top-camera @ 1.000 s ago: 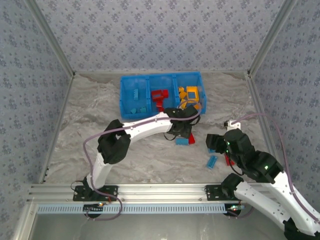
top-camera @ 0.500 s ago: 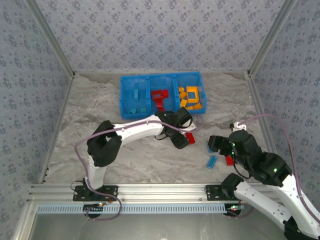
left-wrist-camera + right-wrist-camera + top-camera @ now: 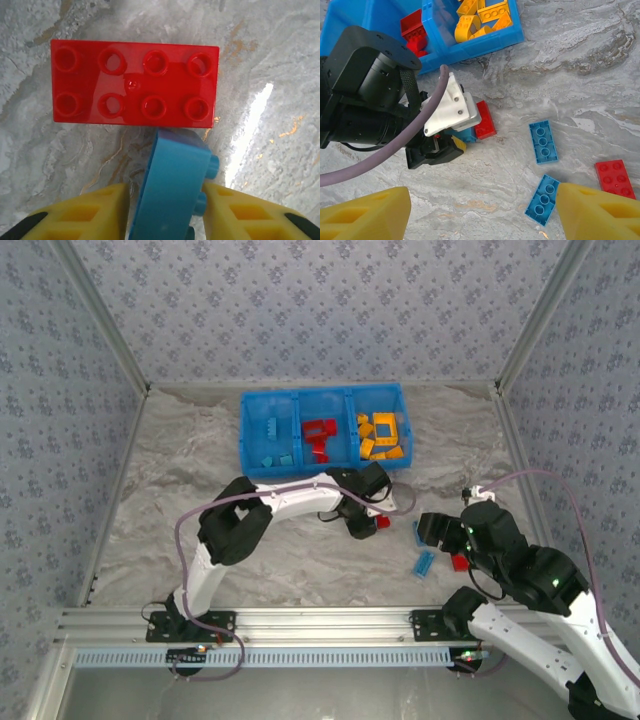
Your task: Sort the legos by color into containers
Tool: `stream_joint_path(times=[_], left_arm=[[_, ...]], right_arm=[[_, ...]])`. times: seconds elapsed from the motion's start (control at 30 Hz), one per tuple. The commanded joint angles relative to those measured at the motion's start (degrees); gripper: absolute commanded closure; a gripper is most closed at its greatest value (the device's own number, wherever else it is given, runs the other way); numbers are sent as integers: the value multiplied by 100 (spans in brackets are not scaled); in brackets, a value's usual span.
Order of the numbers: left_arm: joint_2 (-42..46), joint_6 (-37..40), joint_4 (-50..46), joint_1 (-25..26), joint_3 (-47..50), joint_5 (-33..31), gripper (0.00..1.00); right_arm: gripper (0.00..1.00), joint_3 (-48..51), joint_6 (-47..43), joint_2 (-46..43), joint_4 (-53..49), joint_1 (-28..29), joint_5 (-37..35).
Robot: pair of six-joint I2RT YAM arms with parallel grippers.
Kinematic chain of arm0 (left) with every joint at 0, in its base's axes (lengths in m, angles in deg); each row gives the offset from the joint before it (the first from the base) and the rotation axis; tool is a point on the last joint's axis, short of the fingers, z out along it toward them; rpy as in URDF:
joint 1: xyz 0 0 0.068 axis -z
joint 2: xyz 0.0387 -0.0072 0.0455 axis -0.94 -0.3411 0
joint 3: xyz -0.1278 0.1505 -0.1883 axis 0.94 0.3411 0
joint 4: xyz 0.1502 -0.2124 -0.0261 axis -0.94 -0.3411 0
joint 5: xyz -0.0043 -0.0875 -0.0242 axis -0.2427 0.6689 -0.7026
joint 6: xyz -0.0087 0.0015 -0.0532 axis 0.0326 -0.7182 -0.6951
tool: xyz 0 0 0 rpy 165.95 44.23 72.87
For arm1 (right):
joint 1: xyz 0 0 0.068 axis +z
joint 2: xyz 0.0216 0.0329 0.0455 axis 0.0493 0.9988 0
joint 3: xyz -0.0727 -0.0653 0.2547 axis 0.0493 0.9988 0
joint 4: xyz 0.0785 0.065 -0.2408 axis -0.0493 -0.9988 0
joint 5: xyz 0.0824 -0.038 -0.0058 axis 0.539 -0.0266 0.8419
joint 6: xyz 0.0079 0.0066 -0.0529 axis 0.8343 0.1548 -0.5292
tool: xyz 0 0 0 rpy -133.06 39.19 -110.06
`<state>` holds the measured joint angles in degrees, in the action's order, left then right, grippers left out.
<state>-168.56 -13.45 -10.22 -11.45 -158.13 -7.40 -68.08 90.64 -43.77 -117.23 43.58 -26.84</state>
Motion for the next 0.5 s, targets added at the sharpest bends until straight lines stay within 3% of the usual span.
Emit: stream_joint_path(times=[0.0, 0.23, 0.47], left_arm=[[35, -1, 178, 36, 30, 118, 65], [783, -431, 533, 21, 635, 22, 78], [2712, -1640, 836, -526, 1749, -288, 79]], right_arm=[[22, -24, 91, 34, -31, -15, 52], [23, -83, -71, 151, -26, -33, 79], [24, -78, -467, 289, 368, -50, 294]])
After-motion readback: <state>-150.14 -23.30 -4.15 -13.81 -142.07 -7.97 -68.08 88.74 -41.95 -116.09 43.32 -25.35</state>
